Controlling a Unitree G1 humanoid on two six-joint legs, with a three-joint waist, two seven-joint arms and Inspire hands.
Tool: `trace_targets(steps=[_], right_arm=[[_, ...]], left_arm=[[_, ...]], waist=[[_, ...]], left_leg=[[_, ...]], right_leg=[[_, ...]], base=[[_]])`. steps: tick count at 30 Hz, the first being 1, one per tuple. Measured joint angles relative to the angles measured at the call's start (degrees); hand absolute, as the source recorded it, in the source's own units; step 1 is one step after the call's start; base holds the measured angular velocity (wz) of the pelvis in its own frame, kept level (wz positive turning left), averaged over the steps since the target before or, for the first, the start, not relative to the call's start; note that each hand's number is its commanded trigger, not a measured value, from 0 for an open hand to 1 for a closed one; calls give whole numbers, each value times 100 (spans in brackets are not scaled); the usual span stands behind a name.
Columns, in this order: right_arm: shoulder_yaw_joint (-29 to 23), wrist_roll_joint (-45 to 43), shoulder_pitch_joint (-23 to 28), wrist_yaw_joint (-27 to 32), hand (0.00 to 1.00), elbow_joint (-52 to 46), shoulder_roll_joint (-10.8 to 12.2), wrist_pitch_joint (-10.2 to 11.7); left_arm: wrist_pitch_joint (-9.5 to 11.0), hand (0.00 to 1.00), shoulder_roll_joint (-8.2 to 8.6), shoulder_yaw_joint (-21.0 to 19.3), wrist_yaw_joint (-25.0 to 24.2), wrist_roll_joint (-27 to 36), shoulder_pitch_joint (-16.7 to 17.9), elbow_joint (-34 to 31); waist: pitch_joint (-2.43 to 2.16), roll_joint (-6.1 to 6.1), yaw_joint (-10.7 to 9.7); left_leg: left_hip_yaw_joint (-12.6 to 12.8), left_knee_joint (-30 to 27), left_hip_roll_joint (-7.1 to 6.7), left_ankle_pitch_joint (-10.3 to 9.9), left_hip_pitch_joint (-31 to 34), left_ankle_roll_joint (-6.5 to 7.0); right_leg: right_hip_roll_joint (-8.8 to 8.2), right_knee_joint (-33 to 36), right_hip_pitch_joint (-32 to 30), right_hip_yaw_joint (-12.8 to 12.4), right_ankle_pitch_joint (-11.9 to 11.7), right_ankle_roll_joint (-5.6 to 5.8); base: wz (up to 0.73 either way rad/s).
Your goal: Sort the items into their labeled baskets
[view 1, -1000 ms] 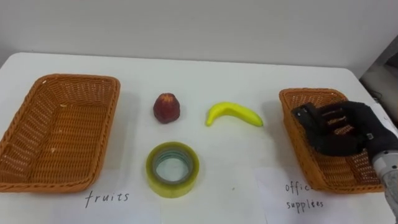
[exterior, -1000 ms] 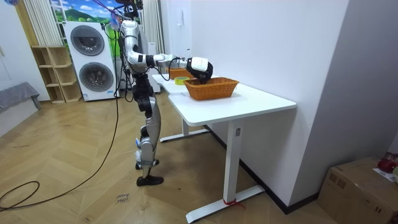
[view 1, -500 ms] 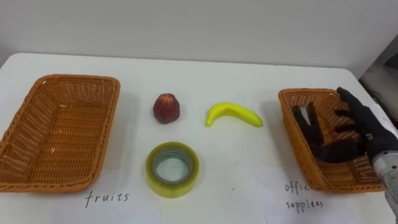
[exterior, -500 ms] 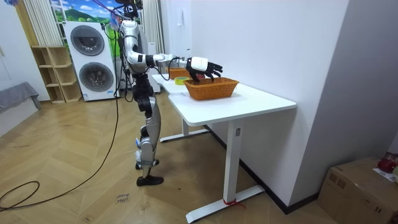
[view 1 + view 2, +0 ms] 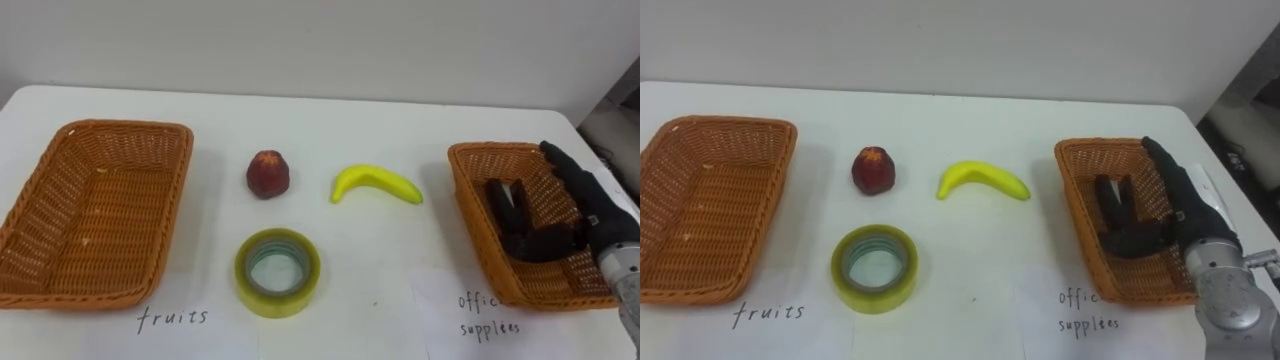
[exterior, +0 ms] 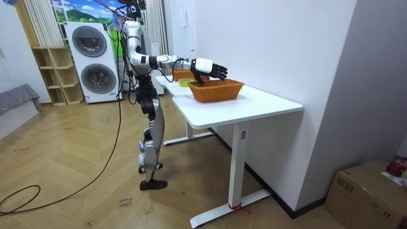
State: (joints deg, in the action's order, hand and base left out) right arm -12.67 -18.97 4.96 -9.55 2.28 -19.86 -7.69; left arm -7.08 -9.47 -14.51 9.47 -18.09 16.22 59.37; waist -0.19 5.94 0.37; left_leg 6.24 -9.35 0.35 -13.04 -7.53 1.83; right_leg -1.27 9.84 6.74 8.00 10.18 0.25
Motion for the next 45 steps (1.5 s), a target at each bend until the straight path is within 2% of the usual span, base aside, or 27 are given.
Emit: trace_targets(steps=[10,11,12,16,21,26,31,35,37,40,45], right_arm=[[0,35,8,-50,0,0,0,0],[0,40,7,-50,0,0,0,0],[0,40,7,-50,0,0,0,0],[0,-61,7,-37,0,-26,0,0],[-2,-24,5,218,0,-493,0,13],[-2,68,-158,552,0,-653,0,78],[6,92,-253,826,0,-993,0,174],[11,24,-618,1097,0,-1000,-1,194],[21,39,-639,1201,0,-1076,0,195],[68,54,-639,1265,0,-1163,0,194],[434,68,-678,1349,0,-1184,4,194]], left_arm=[[0,0,0,3,0,-6,1,-8],[0,0,0,3,0,-5,-1,-8],[0,0,0,3,0,-5,-5,-8],[3,0,2,11,0,-6,2,18],[6,0,2,9,5,0,79,42],[78,0,4,14,5,-1,61,259],[118,0,0,21,58,-1,27,250],[129,0,2,22,132,-28,-6,238],[125,0,2,32,139,-46,2,239],[114,0,-5,126,156,-43,3,233],[111,0,-8,154,156,-13,-18,214]], waist=[[-14,20,-5],[-3,3,6],[-12,17,5],[-4,3,7],[-5,8,29],[14,13,44],[22,16,147],[24,32,172],[21,37,199],[24,31,319],[29,21,471]], left_leg=[[-1,-1,0,0,2,0],[-1,1,1,0,1,0],[0,1,1,0,1,0],[9,-1,1,0,-7,0],[68,-4,15,0,-18,-1],[87,-4,19,0,-39,-1],[37,-5,9,0,10,0],[-18,-22,-4,0,38,1],[-37,-25,-6,0,49,1],[-33,-39,-5,1,50,1],[-55,-34,-5,2,46,2]], right_leg=[[1,3,1,-5,0,0],[2,5,1,-5,0,0],[2,7,0,-5,0,0],[3,9,7,-9,0,0],[15,29,-1,-7,0,0],[13,59,1,-12,0,0],[0,89,-30,5,1,0],[-11,84,-29,54,1,0],[-17,83,-28,91,1,0],[-16,79,-33,93,0,0],[-23,76,-20,154,1,0]], base=[[0],[0],[0],[0],[-2],[0],[2],[6],[6],[0],[2]])
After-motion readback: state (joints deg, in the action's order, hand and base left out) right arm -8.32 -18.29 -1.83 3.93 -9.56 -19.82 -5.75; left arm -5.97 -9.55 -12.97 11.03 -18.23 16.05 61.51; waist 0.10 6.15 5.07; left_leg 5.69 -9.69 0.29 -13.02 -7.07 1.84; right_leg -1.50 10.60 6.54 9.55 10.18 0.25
